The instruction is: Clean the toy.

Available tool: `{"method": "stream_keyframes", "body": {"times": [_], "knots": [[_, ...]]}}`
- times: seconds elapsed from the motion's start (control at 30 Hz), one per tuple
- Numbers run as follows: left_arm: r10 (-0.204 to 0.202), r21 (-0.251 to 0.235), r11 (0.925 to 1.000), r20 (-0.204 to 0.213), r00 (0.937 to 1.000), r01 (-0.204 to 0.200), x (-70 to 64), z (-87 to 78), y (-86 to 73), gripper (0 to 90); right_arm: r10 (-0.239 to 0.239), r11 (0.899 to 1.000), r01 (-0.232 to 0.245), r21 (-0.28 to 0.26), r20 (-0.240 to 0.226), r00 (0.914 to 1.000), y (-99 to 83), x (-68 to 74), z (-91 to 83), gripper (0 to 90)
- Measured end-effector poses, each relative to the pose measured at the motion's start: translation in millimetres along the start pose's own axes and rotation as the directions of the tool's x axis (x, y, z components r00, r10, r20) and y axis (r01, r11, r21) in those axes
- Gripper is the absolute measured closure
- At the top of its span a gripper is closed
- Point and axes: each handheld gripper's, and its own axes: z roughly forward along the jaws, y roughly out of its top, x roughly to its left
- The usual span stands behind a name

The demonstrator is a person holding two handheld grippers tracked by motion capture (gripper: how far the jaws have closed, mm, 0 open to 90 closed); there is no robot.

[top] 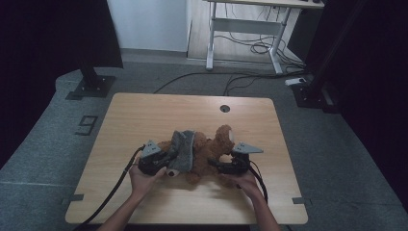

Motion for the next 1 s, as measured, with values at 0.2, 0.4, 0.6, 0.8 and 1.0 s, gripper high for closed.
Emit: {"method": "stream_keyframes", "body": {"times": [0.2,0.4,0.6,0.8,1.0], "knots": [[-0.019,-0.005,0.9998,0.023,0.9995,0.02,-2.2,-1.7,-1.6,80.1,-0.018,0.998,0.019,0.056,-0.026,0.9995,-5.3,2.9,10.5,29.4],[0.002,-0.012,0.9999,0.079,0.9969,-0.001,-23.6,-1.2,29.1,79.2,-0.061,0.997,0.058,0.052,0.049,0.9969,-15.0,12.4,9.1,47.4],[0.066,-0.034,0.9975,0.134,0.9888,-0.062,-56.9,18.1,60.1,79.0,-0.115,0.993,0.111,0.044,0.088,0.9895,-17.7,18.5,8.6,52.4],[0.092,0.04,0.9943,0.141,0.9857,-0.099,-83.6,62.5,65.0,78.7,-0.157,0.987,0.155,0.029,0.107,0.9817,-21.3,23.1,7.1,56.3],[0.097,0.077,0.9914,0.109,0.9892,-0.106,-71.8,63.2,58.6,79.1,-0.173,0.985,0.171,0.028,0.118,0.9778,-23.3,22.4,7.3,58.6]]}}
